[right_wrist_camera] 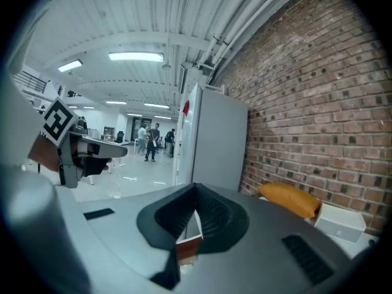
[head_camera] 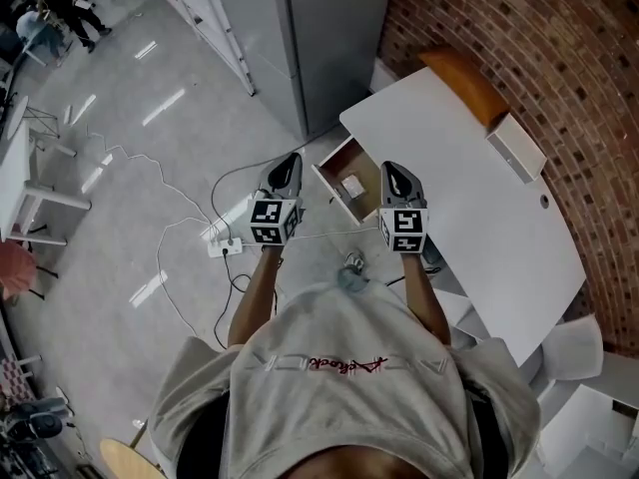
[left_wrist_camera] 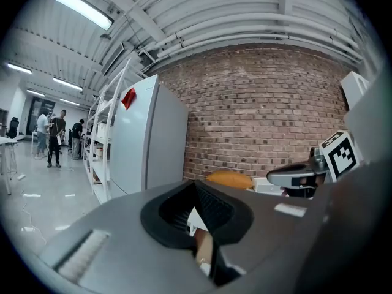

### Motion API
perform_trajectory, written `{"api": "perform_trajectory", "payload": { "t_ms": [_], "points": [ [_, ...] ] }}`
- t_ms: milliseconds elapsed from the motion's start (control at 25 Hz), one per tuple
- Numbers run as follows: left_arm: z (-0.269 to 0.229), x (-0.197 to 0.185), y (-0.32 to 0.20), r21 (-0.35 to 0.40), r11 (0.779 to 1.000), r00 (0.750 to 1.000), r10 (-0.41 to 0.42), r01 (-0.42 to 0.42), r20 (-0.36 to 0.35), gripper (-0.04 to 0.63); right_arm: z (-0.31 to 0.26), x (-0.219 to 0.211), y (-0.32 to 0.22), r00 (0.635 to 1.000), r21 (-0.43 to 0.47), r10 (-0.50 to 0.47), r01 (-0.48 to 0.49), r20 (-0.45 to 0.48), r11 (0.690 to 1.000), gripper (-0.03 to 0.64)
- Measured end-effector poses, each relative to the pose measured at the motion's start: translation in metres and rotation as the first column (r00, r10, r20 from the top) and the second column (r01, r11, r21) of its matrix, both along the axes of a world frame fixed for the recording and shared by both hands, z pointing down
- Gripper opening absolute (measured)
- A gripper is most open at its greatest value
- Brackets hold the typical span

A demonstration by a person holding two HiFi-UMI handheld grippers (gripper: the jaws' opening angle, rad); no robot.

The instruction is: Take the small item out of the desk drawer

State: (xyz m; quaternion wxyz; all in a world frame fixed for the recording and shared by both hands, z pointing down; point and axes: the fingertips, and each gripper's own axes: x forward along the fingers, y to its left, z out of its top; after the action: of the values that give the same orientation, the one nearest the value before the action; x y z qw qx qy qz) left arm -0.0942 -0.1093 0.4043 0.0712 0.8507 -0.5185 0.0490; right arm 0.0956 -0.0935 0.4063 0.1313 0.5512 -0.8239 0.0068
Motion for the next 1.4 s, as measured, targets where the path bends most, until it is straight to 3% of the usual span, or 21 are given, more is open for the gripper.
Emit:
{"api": "perform_trajectory", "payload": {
  "t_ms": [760,1400],
  "points": [
    [0.002,0.048,-0.059,-0.012,0.995,0.995,-0.098,0.098,0.026,0.009,0.012,0.043,-0.078,0.993,-0.020,-0.110,0.111,0.034,0.994,0.011],
    [0.036,0.048,-0.079,-0.062,0.992,0.992,-0.110,0.114,0.060,0.009,0.048,0.043,-0.097,0.990,-0.078,-0.124,0.129,0.060,0.989,0.011]
  ]
}}
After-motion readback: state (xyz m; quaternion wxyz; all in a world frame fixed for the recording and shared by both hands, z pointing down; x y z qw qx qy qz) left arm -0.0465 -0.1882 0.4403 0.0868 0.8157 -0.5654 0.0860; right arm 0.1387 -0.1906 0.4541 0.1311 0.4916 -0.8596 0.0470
